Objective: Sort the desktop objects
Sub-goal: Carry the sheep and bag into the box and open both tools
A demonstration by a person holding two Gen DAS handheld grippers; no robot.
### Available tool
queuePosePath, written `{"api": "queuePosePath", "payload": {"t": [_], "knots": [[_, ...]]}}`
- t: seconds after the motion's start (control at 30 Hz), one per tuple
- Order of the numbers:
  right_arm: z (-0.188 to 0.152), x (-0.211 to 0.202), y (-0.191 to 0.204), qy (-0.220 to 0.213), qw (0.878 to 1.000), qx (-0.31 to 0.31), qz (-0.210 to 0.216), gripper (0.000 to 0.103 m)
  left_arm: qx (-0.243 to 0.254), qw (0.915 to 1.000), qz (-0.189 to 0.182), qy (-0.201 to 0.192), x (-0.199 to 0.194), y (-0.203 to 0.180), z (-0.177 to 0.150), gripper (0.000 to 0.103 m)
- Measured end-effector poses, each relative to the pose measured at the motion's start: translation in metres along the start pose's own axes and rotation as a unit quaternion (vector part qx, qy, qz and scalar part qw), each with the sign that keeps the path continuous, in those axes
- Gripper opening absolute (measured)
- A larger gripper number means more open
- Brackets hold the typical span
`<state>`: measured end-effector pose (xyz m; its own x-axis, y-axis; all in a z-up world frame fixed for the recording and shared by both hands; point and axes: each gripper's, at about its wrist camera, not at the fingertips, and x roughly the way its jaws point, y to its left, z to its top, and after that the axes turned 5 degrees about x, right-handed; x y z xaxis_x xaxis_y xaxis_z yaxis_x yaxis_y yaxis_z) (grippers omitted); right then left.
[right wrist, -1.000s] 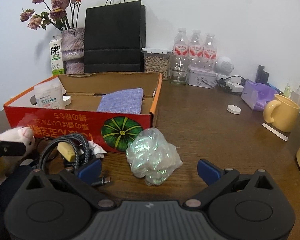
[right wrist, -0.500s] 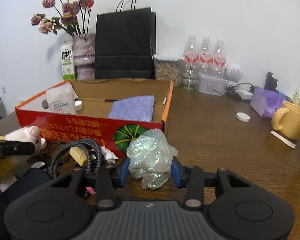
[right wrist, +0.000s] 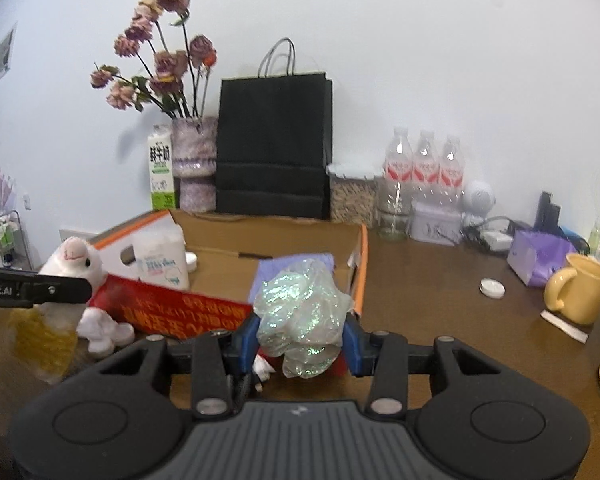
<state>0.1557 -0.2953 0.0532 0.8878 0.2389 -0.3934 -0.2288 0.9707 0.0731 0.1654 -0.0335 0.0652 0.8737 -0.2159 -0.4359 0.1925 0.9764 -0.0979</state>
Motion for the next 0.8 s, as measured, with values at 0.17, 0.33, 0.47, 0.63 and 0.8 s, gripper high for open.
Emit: {"api": "queuePosePath", "payload": {"t": [0.17, 0.33, 0.47, 0.63, 0.8], "knots": [[0.015, 0.001, 0.011, -0.018, 1.000, -0.006, 0.008, 0.041, 0.008, 0.9990, -0.003, -0.045, -0.011, -0.003, 0.020, 0.046], [0.032, 0.010, 0.019, -0.032, 0.999, -0.010, 0.012, 0.041, 0.020, 0.9956, -0.003, -0.091, -0.011, -0.009, 0.045, 0.046], [0.044, 0.025, 0.021, -0.037, 0.999, -0.004, 0.011, 0.041, 0.025, 0.9944, -0.017, -0.101, 0.009, -0.014, 0.060, 0.046], [0.058, 0.053, 0.021, -0.034, 0.999, 0.006, 0.008, 0.042, 0.031, 0.9931, -0.021, -0.111, 0.044, -0.018, 0.069, 0.046], [0.065, 0.094, 0.020, -0.020, 1.000, 0.017, 0.001, 0.042, 0.049, 0.9957, -0.021, -0.075, 0.088, -0.017, 0.063, 0.047]]}}
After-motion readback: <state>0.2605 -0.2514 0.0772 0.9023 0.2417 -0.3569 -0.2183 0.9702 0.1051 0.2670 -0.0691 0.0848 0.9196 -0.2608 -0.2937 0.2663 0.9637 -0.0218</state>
